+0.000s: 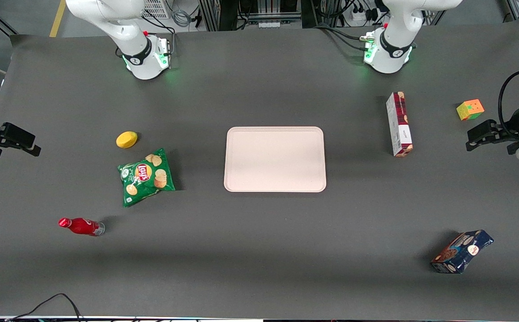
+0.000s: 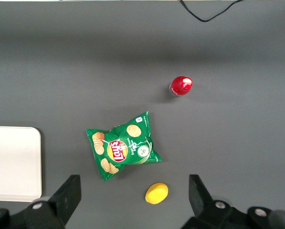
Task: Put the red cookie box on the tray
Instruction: 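Move the open left gripper over the upright red plaid cookie box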
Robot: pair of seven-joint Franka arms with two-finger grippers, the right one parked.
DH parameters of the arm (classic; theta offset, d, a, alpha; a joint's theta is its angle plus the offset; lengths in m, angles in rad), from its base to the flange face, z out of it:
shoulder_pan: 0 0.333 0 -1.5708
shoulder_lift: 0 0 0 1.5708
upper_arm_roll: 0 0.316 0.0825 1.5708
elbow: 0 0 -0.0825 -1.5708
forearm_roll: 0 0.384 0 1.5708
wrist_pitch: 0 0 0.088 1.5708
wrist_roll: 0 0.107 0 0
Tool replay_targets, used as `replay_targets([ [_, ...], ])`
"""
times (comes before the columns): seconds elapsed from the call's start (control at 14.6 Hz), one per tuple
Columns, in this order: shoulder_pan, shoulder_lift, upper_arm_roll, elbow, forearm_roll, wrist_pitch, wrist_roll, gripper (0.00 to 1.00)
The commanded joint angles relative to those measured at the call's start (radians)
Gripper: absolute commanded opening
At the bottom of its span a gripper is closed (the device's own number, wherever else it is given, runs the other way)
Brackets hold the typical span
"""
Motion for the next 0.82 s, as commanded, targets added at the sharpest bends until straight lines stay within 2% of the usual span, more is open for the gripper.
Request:
replay_targets([
  [0.0, -0.004, -0.001, 0.002, 0.018, -0.003, 0.0, 0.007, 1.0],
  [0.21, -0.004, -0.014, 0.002, 0.009, -0.003, -0.026, 0.003, 1.0],
  [0.34, -0.004, -0.029, 0.003, -0.046, -0.002, -0.055, 0.003, 1.0],
  [0.55, -0.004, -0.078, 0.002, -0.225, 0.0, -0.037, -0.002, 1.0],
  [0.76, -0.003, -0.136, 0.003, -0.418, 0.0, 0.091, -0.002, 1.0],
])
